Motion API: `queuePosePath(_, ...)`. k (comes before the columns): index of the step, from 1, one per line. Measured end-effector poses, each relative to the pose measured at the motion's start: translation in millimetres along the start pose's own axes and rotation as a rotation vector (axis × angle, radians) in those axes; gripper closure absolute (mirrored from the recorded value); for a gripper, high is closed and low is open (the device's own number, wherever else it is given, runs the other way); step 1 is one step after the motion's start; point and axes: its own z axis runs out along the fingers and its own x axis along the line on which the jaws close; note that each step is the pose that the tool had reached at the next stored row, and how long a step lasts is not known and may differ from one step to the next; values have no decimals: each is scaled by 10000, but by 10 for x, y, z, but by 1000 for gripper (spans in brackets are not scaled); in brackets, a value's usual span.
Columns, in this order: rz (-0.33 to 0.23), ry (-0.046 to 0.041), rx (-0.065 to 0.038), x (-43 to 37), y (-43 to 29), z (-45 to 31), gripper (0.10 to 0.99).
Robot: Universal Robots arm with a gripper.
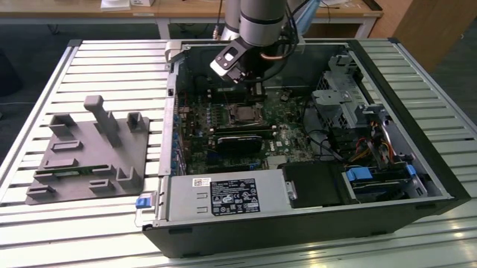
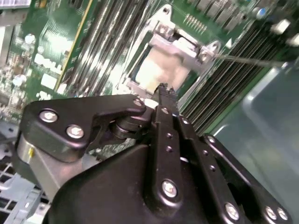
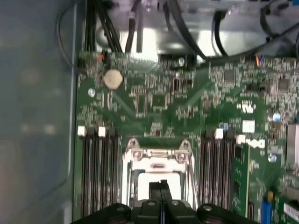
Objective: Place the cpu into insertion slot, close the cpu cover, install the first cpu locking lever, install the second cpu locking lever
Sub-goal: 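Close the cpu cover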
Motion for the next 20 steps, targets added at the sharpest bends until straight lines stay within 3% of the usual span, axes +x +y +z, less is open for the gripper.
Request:
queuePosePath(4,0,1,-2,1,-150,32,980)
queuePosePath(8,1,0,1,1,-246,96,980)
queuePosePath(20,-1,2,13,4,-274,262,980)
